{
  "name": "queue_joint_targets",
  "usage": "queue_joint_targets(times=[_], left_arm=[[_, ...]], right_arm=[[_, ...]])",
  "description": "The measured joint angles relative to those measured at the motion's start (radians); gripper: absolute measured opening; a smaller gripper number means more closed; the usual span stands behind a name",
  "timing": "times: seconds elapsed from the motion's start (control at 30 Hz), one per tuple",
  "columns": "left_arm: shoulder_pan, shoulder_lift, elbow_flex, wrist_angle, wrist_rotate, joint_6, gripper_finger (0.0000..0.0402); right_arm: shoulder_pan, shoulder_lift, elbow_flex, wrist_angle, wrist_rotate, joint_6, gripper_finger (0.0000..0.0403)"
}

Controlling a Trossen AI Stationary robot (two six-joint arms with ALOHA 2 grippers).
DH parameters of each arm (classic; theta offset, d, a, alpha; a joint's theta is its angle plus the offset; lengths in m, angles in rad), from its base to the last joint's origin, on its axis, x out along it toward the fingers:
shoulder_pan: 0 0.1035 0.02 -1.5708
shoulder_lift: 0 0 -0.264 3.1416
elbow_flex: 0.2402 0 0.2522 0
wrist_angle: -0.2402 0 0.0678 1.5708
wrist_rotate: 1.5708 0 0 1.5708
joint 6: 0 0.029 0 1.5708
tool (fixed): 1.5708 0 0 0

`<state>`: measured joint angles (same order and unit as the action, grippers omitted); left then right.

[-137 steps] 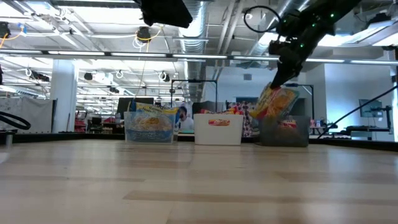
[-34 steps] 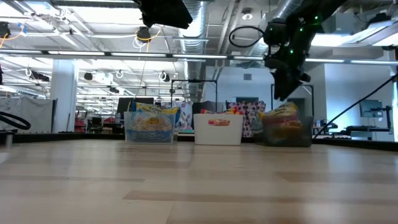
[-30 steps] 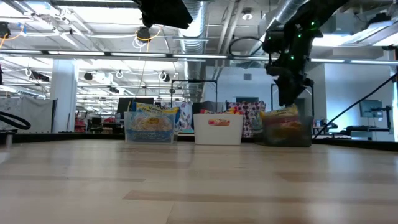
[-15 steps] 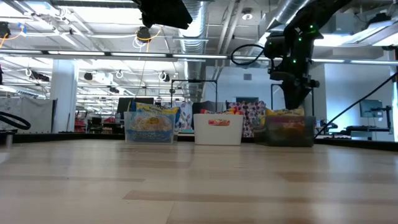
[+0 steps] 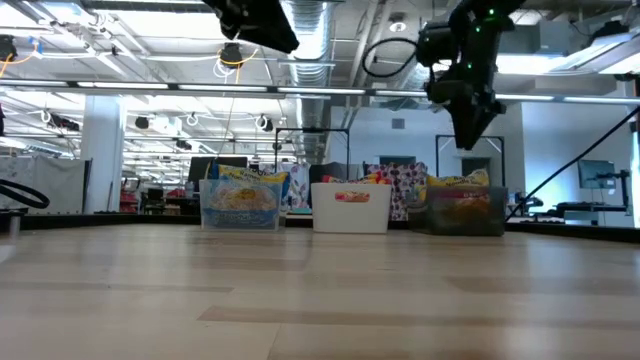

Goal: Sort Maruchan noodles
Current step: Put the red noodle pack into the white bin

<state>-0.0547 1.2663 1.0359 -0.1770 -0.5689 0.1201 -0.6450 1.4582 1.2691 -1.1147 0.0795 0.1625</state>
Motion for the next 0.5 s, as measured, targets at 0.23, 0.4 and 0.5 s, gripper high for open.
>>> queue_joint_targets(times=[0.23,0.4,0.5], left_arm=[[0.0,-0.101,0.0,-0.149,-0.04,-0.087,0.0144],[0.0,-0.194,0.0,-0.209,-0.006,-0.2,0.0144],[0.0,-0.239,0.0,-0.262,0.027,-0.238,0.0144]], right_arm=[[0.146,0.0,0.084,-0.114,-0.002,0.014,0.0163],[0.27,0.0,0.15,-0.153,-0.002,0.076,0.0163],[0.343,-0.017,0.17,-0.173,-0.002,0.12,0.0163]])
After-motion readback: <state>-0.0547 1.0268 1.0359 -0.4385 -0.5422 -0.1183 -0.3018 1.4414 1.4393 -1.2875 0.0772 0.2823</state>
